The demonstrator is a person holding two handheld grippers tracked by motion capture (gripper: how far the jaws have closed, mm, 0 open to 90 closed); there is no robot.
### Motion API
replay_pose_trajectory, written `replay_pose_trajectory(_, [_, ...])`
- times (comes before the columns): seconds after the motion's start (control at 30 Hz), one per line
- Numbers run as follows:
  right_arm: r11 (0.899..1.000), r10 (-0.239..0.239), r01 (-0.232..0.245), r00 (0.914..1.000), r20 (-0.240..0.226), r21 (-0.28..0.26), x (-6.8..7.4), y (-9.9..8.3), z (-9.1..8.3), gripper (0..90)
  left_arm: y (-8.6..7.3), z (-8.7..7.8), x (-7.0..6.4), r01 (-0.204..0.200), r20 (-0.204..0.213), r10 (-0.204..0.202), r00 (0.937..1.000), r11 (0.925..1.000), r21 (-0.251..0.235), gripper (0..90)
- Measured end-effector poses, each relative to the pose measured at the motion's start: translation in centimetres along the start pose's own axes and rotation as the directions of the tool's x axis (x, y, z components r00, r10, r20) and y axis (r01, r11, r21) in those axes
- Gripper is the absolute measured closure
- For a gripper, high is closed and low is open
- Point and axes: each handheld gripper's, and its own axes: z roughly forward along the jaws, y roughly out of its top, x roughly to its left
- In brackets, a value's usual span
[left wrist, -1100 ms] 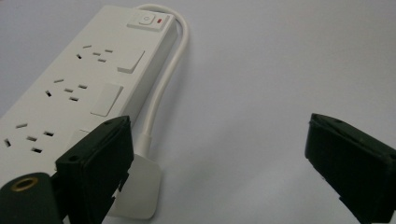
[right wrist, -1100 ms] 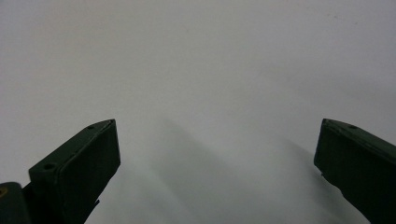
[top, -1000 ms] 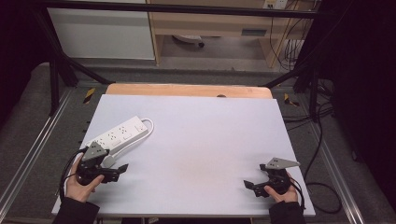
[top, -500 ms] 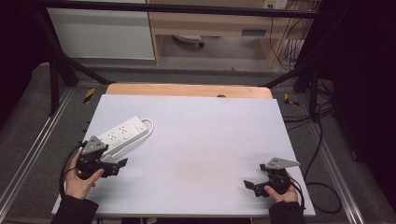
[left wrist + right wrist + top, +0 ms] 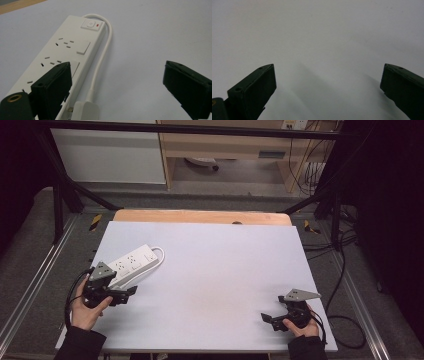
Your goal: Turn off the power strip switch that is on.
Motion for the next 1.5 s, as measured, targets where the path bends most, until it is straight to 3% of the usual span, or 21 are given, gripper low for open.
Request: replay_pose_trajectory(1.5, [1.0,-0.002,0.002,1.0,0.0,-0.002,0.0,0.0,0.0,0.8,2.7,2.7,-0.2,-0.001,-0.016,0.001,0.9999,0.9999,0.011,12.5])
